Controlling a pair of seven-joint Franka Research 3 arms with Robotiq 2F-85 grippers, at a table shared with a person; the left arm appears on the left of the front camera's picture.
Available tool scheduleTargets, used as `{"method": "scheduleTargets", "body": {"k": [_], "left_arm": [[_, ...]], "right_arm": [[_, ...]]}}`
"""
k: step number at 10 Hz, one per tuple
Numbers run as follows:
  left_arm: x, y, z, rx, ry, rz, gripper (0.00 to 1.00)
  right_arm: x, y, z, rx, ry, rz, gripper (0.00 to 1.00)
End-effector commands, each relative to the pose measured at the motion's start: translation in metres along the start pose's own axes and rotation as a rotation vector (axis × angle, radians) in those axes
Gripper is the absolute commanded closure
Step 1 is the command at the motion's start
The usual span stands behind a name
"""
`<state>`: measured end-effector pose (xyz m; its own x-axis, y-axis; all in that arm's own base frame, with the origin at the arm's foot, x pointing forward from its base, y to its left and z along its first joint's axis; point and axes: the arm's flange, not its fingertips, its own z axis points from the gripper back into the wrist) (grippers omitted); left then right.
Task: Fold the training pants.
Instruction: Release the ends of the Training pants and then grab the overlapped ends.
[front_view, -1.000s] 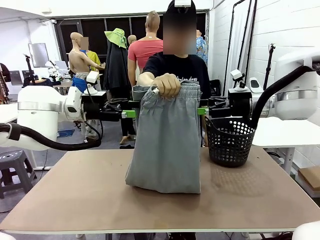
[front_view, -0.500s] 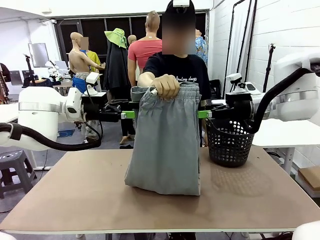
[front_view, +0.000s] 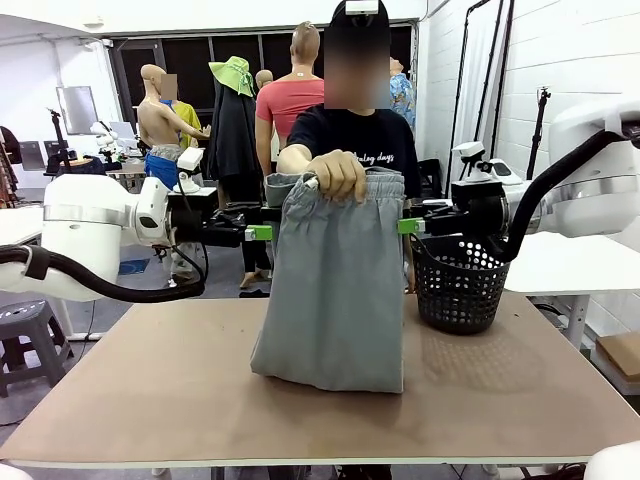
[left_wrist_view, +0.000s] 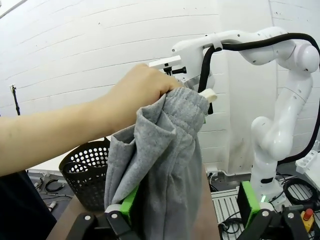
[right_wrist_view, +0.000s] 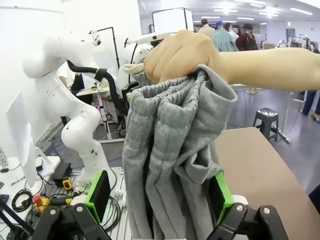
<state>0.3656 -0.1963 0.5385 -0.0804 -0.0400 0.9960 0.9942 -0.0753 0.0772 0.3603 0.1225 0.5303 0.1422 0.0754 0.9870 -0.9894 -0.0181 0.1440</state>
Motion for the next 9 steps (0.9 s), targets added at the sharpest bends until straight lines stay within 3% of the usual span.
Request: {"method": "scheduleTargets", "body": {"k": [1,9], "left_arm": [[0.000,0.003,0.003,0.001,0.006,-0.016,0.00],[-0.002,-0.012,0.043,0.134,-0.031,-0.077,0.00]], "right_arm": [[-0.002,0.002,-0.008,-0.003,0.008,0.029,0.00],[-0.010,-0.006,-0.029,-0.080,0.018,0.064,0.00]]}}
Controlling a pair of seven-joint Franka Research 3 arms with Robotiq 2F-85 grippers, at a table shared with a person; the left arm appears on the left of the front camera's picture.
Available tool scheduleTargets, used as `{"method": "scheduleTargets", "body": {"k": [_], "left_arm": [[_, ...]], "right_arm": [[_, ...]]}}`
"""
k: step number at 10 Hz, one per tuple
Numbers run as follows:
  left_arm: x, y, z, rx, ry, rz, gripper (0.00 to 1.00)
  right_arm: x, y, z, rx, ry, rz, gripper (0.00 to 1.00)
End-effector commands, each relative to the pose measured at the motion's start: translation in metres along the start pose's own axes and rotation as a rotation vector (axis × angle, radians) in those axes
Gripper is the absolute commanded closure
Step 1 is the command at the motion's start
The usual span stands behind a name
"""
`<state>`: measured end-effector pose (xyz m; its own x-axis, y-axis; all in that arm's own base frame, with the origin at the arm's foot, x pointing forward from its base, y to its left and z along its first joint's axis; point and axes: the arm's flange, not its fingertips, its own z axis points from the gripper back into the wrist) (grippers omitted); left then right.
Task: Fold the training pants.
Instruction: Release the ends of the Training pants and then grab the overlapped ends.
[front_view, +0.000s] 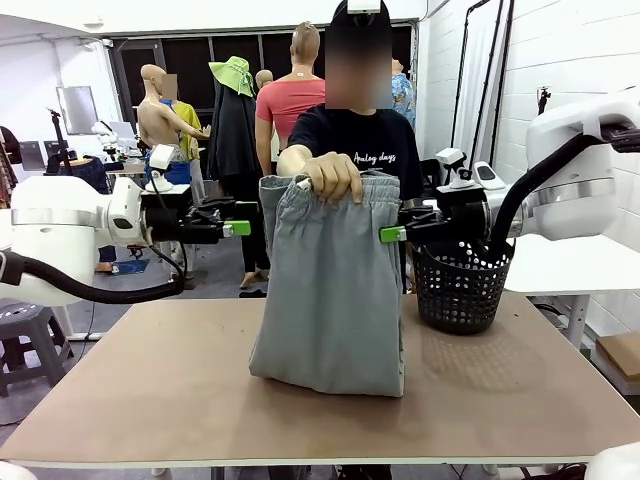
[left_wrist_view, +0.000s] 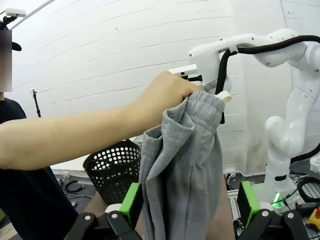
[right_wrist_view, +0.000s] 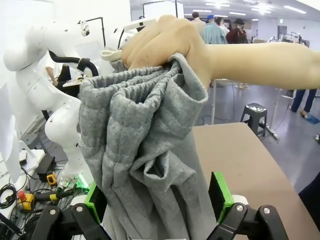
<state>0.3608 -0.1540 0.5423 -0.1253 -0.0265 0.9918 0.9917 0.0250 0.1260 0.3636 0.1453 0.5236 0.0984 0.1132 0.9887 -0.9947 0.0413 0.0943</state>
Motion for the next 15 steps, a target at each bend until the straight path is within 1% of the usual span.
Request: {"method": "scheduleTargets", "body": {"k": [1,3,4,6,8,10,12,13,15], "left_arm": [[-0.008,-0.004,0.000,0.037,-0.001,-0.031,0.00],[-0.018,0.005,-0.014,0.044,0.047,-0.046,0.00],[-0.022,0.006,-0.019,0.016,0.039,-0.031,0.00],[-0.025,0.005,-0.028,0.055,0.043,-0.062,0.00],[-0.027,0.002,-0.033,0.107,0.036,-0.124,0.00],[-0.031,0.000,-0.037,0.078,0.011,-0.110,0.00],[-0.033,-0.001,-0.043,0.069,0.019,-0.105,0.00],[-0.033,-0.002,-0.047,0.064,0.022,-0.091,0.00],[-0.032,-0.006,-0.053,0.082,0.042,-0.062,0.00]], "right_arm": [[-0.006,-0.001,-0.008,-0.018,-0.022,0.020,0.00],[-0.006,-0.002,-0.009,-0.016,-0.023,0.023,0.00],[-0.006,-0.001,-0.009,-0.021,-0.022,0.025,0.00],[-0.005,0.000,-0.008,-0.039,-0.020,0.032,0.00],[-0.006,-0.002,-0.012,-0.029,-0.009,0.031,0.00],[-0.007,-0.003,-0.013,-0.037,-0.001,0.029,0.00],[-0.009,-0.008,-0.017,-0.038,-0.012,0.039,0.00],[-0.010,-0.007,-0.020,-0.020,-0.014,0.029,0.00],[-0.007,0.002,-0.021,0.013,-0.013,0.014,0.00]]}}
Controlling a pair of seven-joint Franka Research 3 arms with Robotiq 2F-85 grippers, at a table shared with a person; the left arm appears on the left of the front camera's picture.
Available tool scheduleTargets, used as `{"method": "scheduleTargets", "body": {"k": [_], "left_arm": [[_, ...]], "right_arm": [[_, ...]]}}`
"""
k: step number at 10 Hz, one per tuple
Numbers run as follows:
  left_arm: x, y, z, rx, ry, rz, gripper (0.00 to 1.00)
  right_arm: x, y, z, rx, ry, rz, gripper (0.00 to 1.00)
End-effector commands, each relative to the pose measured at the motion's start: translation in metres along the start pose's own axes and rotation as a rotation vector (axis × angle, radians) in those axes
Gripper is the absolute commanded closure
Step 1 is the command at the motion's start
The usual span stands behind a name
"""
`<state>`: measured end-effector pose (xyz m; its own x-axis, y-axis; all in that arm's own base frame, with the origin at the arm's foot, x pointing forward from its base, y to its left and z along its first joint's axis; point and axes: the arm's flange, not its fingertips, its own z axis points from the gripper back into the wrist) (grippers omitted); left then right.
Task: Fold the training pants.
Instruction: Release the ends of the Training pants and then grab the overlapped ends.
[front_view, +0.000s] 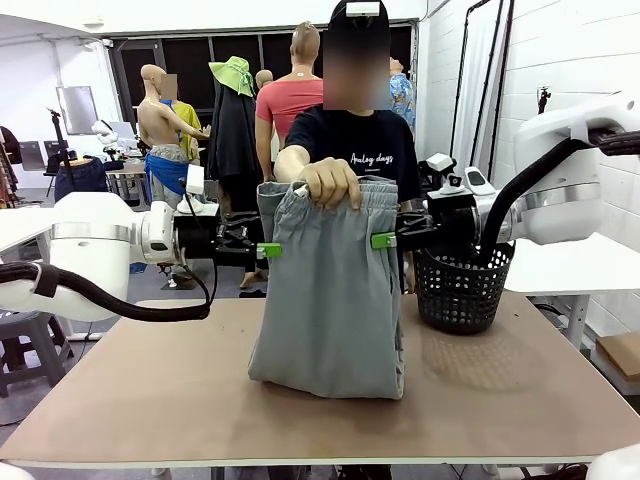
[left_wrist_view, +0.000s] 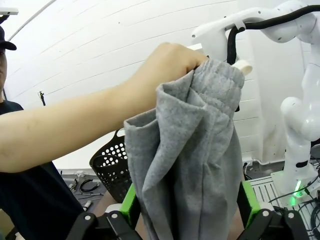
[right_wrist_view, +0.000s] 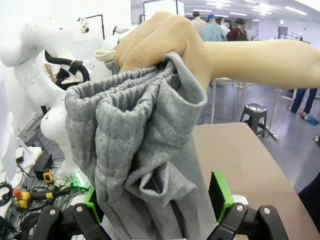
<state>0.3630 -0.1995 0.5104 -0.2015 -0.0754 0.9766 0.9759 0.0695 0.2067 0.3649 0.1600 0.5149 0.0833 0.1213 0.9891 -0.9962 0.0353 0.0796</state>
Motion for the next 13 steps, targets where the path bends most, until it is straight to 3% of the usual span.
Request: {"method": "scheduleTargets", "body": {"k": [1,6,13], "left_arm": [[-0.001,-0.005,-0.010,0.054,0.007,0.027,0.00],[-0.002,-0.008,-0.023,0.057,0.008,0.037,0.00],[0.021,-0.016,-0.038,0.119,-0.009,0.077,0.00]], "right_arm": [[0.001,0.009,-0.005,0.025,-0.031,-0.007,0.00],[0.004,0.018,0.004,0.177,-0.064,-0.051,0.00],[-0.011,0.007,-0.026,0.070,-0.077,0.037,0.00]]}}
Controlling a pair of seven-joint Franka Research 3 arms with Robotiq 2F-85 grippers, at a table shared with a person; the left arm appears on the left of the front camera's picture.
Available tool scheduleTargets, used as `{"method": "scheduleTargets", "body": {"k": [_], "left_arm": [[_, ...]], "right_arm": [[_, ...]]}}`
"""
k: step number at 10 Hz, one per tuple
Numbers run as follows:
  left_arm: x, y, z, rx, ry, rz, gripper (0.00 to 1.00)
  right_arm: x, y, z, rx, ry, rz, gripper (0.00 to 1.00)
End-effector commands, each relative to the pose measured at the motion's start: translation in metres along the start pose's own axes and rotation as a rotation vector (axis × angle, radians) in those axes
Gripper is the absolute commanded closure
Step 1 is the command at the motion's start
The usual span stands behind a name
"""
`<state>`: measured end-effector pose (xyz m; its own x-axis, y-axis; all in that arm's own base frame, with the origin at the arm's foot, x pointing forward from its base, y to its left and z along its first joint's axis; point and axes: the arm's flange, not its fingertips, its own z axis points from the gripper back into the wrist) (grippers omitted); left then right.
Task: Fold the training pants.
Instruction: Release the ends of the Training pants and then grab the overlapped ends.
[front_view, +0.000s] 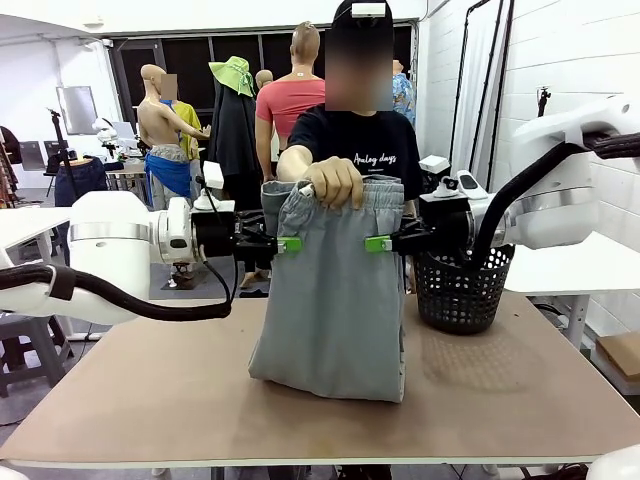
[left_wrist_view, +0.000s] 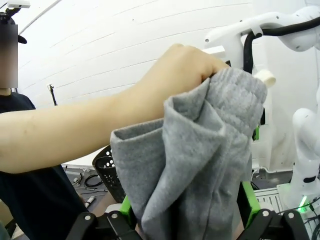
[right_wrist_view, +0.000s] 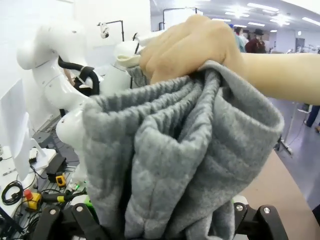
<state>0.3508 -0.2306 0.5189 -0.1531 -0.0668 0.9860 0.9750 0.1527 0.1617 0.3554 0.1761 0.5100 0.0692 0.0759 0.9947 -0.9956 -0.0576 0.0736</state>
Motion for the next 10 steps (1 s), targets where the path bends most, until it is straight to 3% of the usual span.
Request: {"method": "scheduleTargets", "body": {"k": [1,5,10], "left_arm": [[0.011,-0.006,-0.011,0.038,0.012,0.062,0.00],[0.016,-0.014,-0.022,-0.004,0.051,0.119,0.00],[0.007,-0.006,-0.029,-0.023,0.017,0.072,0.00]], "right_arm": [[-0.008,-0.006,-0.012,-0.023,-0.059,0.034,0.00],[-0.007,-0.015,-0.026,-0.012,-0.091,0.043,0.00],[0.005,-0.014,-0.031,-0.029,-0.057,0.078,0.00]]}}
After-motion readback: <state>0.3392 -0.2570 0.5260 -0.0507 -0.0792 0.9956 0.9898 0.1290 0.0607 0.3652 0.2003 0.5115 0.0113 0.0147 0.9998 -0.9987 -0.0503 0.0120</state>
